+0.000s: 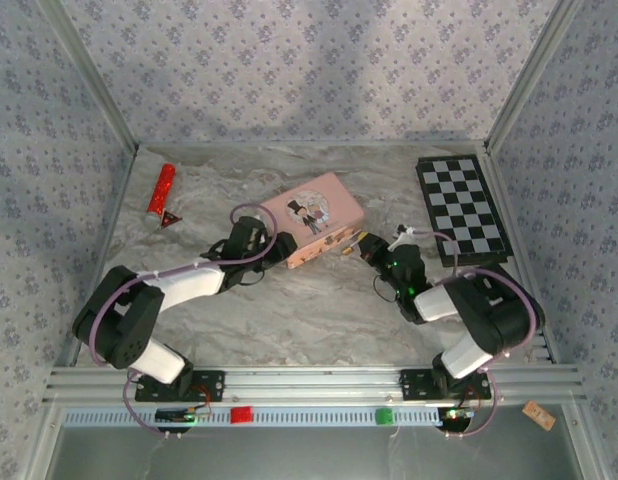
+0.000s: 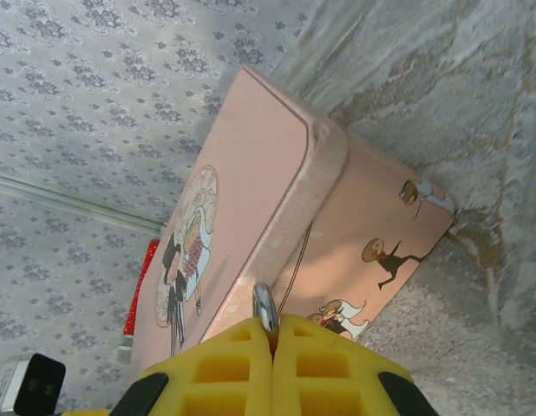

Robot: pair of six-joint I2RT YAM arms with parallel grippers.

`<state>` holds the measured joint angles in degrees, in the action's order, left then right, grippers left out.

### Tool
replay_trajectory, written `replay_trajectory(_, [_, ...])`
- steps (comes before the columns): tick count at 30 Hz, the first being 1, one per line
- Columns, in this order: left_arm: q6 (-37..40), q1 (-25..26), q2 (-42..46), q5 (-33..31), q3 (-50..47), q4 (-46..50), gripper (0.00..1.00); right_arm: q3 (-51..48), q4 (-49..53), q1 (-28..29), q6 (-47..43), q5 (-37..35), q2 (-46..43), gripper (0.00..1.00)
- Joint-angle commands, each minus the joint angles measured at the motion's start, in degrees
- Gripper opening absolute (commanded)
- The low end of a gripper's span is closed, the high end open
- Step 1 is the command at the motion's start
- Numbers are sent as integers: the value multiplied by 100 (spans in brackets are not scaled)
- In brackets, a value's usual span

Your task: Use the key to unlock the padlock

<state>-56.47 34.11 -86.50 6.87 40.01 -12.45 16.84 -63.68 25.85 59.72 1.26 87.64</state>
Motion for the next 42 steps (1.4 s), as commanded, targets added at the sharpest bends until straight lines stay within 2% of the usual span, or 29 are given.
replay_trajectory(1, [151, -143, -319, -240, 177, 463, 62, 76, 1318, -130, -435, 174, -698, 0])
replay_trajectory(5, [198, -199, -545, -204, 366, 463, 62, 88, 2368, -208, -978, 338, -1700, 0])
replay_trajectory(12, [228, -240, -979, -81, 803, 453, 62, 822, 5124, -394, -2059, 766, -3382, 0])
replay_trajectory(15, [292, -256, -1184, -72, 1032, 488, 62, 1206, 6063, -523, -2541, 1024, -3656, 0])
replay_trajectory(20, [362, -317, -1489, 7, 1418, 563, 62, 1464, 6883, -951, -2886, 1421, -3776, 0])
replay_trajectory(28, [832, -494, -2111, 126, 2323, 1001, 62, 1570, 7487, -1426, -3117, 1783, -3654, 0])
replay_trajectory(30, [1282, -488, -2305, -221, 2901, 1722, 62, 1519, 7476, -1424, -3075, 1799, -3687, 0])
replay_trajectory(32, [1588, -532, -2444, -474, 3219, 2009, 63, 1485, 7495, -1424, -3055, 1818, -3714, 0])
replay_trajectory(38, [2165, -841, -2888, -663, 4082, 2650, 63, 1359, 7511, -1423, -2994, 1770, -3821, 0])
replay_trajectory(42, [2387, -915, -2803, -542, 4260, 2768, 63, 1378, 7536, -1398, -2991, 1822, -3757, 0])
